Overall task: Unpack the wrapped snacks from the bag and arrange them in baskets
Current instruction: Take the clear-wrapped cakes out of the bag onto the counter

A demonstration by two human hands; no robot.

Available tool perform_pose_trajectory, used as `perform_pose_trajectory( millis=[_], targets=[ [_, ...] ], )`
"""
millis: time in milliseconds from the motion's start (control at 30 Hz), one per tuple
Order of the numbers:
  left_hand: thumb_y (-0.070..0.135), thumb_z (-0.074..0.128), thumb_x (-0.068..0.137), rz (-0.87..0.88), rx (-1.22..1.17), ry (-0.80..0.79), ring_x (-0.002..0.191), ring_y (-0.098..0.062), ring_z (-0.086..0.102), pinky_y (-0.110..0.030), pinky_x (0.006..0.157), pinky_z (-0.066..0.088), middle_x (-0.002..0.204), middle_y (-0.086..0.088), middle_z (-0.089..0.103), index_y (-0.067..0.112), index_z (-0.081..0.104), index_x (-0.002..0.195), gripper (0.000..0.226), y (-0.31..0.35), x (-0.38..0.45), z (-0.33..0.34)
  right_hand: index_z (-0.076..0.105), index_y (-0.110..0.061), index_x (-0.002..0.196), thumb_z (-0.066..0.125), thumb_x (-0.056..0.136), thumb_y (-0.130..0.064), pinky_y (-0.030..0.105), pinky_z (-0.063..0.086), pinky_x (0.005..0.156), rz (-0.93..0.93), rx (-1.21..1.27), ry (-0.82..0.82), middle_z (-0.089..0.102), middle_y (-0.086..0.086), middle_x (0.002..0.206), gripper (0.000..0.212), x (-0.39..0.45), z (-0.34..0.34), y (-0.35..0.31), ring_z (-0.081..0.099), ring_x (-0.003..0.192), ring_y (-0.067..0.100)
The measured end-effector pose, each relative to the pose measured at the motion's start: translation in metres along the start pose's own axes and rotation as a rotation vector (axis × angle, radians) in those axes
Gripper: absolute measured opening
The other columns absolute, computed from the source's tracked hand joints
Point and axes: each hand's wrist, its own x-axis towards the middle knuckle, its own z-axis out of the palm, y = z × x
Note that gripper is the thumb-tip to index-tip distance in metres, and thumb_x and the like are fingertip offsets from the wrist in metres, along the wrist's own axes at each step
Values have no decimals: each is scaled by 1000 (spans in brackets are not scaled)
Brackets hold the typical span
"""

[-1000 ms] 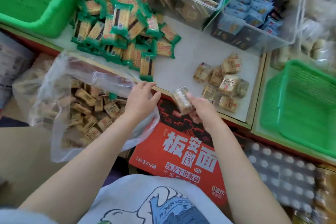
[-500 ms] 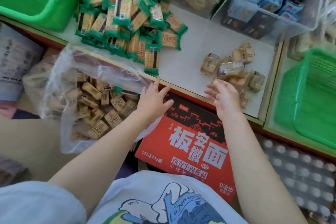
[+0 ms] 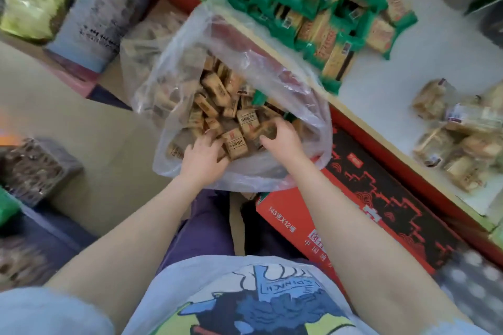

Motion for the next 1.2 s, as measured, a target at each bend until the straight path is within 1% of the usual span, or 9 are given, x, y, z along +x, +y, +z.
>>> perform_pose_trajectory(
  millis=[167,300,400,467,600,767,933,1067,1200],
  targets=[
    [40,47,97,48,-48,52,151,-20,16,-42,114,20,164,1,26,27,34,154,61,-15,-2,14,38,-9,140,77,84,-21,40,44,100,100,-152,88,36,17,142,69,28,34,0,46,127,36],
    [37,50,96,78,-85,61,152,-18,15,-40,114,18,164,2,25,24,34,155,62,-24,-10,25,38,-13,144,78,83,-29,39,43,102,136,-228,4,42,17,143,74,28,40,-2,46,129,36],
    [37,50,97,93,-110,41,152,-19,14,-41,119,15,165,0,24,23,32,155,63,-28,-14,26,51,-20,141,77,83,-31,33,46,89,125,-222,-65,54,13,132,65,23,33,-8,56,117,33],
    [37,50,97,96,-128,31,152,-19,15,-41,119,16,164,-1,25,22,32,155,63,-31,-15,22,61,-14,127,78,82,-35,30,45,76,127,-241,-150,64,10,119,53,17,25,-13,62,104,30],
    [40,47,99,32,-130,10,147,-22,25,-42,114,23,159,-2,34,21,36,153,58,-25,-19,8,60,-11,104,78,81,-40,29,41,67,77,-257,-174,61,2,96,41,-8,5,-17,60,90,23],
    [39,45,101,38,-206,129,140,-27,35,-48,112,29,151,-6,43,18,44,147,51,24,-15,-26,60,-12,92,68,90,-49,26,39,60,61,168,86,58,-5,78,38,-56,-56,-8,52,70,11],
    [37,45,103,311,-252,250,147,-27,27,-45,117,25,158,-9,34,16,43,150,51,129,-6,-60,65,-8,98,61,96,-44,23,43,49,201,576,335,64,5,74,35,-106,-145,38,52,53,10],
    [46,38,104,514,-96,167,152,-25,15,-46,120,20,166,-5,18,26,35,155,55,211,3,-62,63,-9,90,65,94,-38,25,44,50,401,840,563,61,5,73,29,-116,-209,94,52,52,13],
    [57,27,103,530,139,69,155,-22,2,-47,120,12,168,-2,9,36,25,157,58,249,20,-43,65,-5,93,67,95,-24,25,53,54,366,1200,714,69,7,76,18,-101,-251,126,63,57,15]
  ],
)
